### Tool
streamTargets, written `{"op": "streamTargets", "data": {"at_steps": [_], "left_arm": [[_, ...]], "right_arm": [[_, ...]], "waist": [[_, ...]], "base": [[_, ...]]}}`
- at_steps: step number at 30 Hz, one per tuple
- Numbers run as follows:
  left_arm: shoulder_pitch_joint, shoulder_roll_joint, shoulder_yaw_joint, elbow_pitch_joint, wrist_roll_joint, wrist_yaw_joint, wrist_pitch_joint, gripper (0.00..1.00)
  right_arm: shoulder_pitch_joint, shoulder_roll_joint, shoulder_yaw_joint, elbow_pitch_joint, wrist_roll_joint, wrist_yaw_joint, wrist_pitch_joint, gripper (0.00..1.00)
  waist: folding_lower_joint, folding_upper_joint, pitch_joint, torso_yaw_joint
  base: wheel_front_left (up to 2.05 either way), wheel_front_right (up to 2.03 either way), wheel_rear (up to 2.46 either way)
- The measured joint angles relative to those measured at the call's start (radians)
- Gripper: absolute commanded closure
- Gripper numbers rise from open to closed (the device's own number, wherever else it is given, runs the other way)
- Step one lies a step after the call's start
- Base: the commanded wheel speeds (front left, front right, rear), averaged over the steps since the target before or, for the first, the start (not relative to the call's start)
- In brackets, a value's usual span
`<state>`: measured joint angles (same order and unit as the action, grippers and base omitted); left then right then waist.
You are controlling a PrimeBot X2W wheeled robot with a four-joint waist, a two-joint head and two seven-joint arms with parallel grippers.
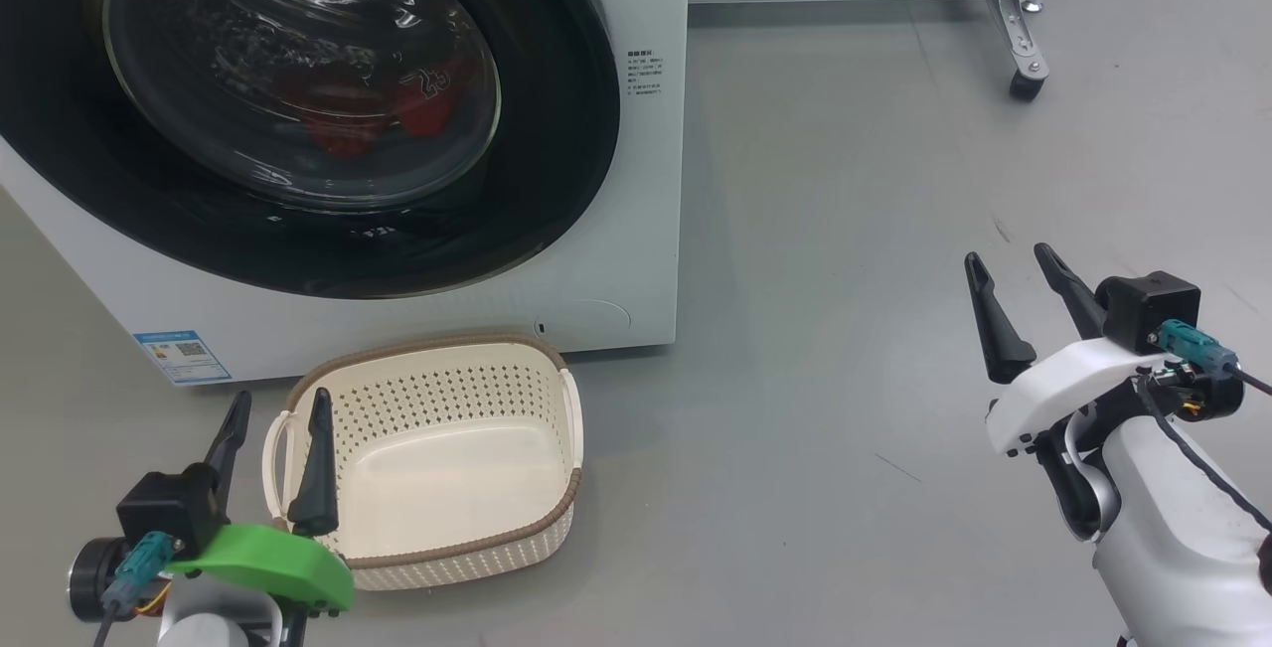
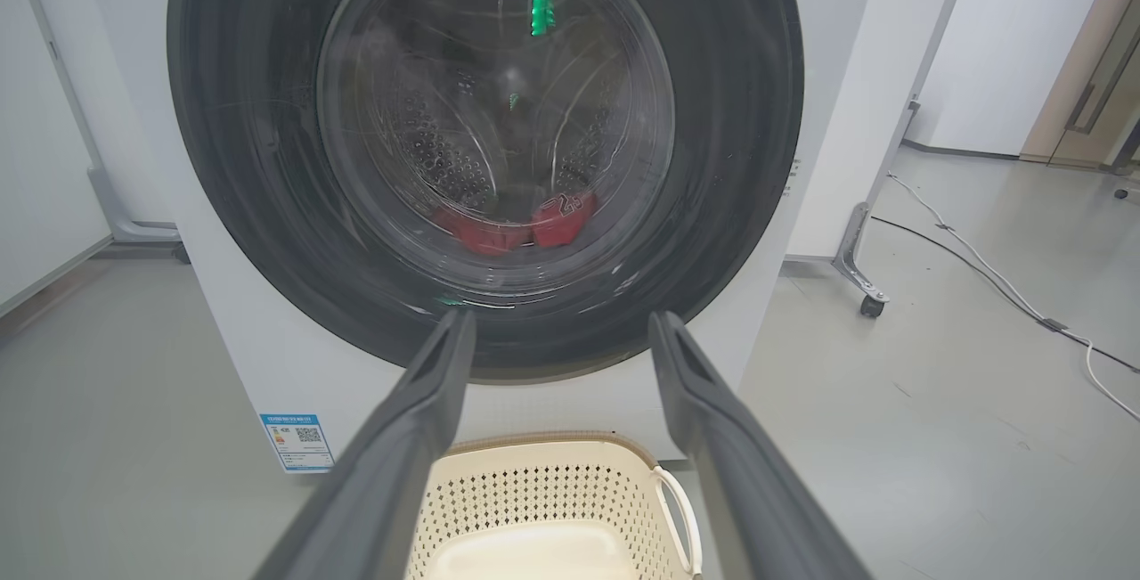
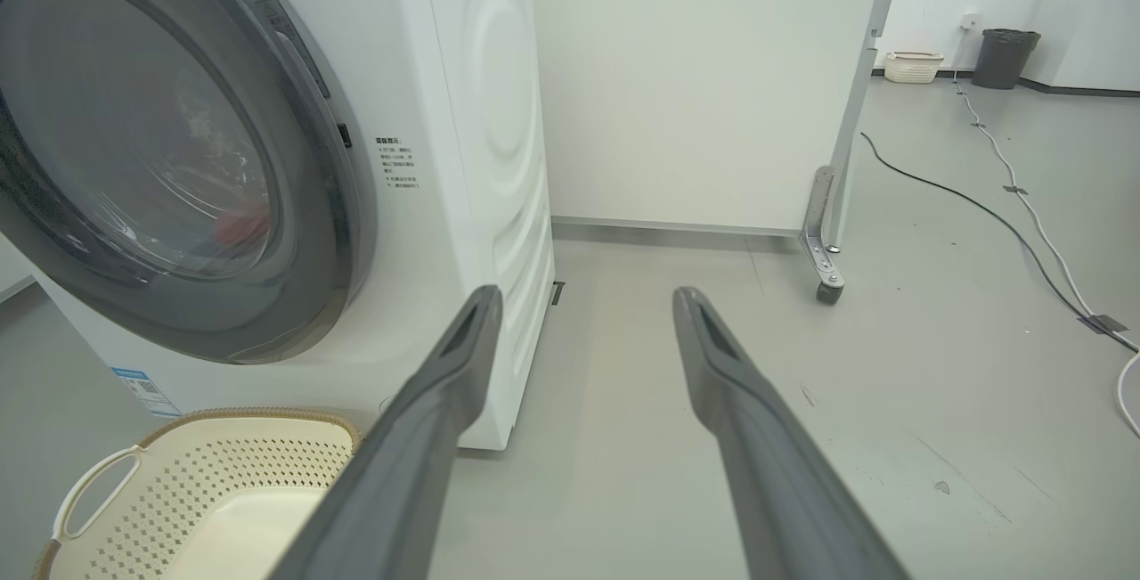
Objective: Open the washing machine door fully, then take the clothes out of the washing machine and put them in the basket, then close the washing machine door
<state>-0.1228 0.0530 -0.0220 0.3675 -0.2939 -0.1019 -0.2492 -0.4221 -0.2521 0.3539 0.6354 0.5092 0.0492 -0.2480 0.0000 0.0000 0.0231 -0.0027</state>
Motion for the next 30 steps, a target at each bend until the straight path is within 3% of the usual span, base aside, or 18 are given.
{"op": "streamTargets", "data": {"at_steps": [16, 30], "left_arm": [[0.0, -0.007, 0.007, -0.021, 0.014, -0.006, 0.0, 0.0], [-0.005, -0.011, 0.009, -0.069, 0.031, -0.011, 0.0, 0.0]], "right_arm": [[0.001, 0.007, -0.031, -0.031, -0.014, 0.001, -0.001, 0.0], [-0.009, 0.02, -0.082, -0.103, -0.017, 0.012, -0.001, 0.0]], "waist": [[0.0, 0.0, 0.015, 0.001], [0.0, 0.0, 0.106, 0.006]], "base": [[0.0, 0.0, 0.0], [0.0, 0.0, 0.0]]}}
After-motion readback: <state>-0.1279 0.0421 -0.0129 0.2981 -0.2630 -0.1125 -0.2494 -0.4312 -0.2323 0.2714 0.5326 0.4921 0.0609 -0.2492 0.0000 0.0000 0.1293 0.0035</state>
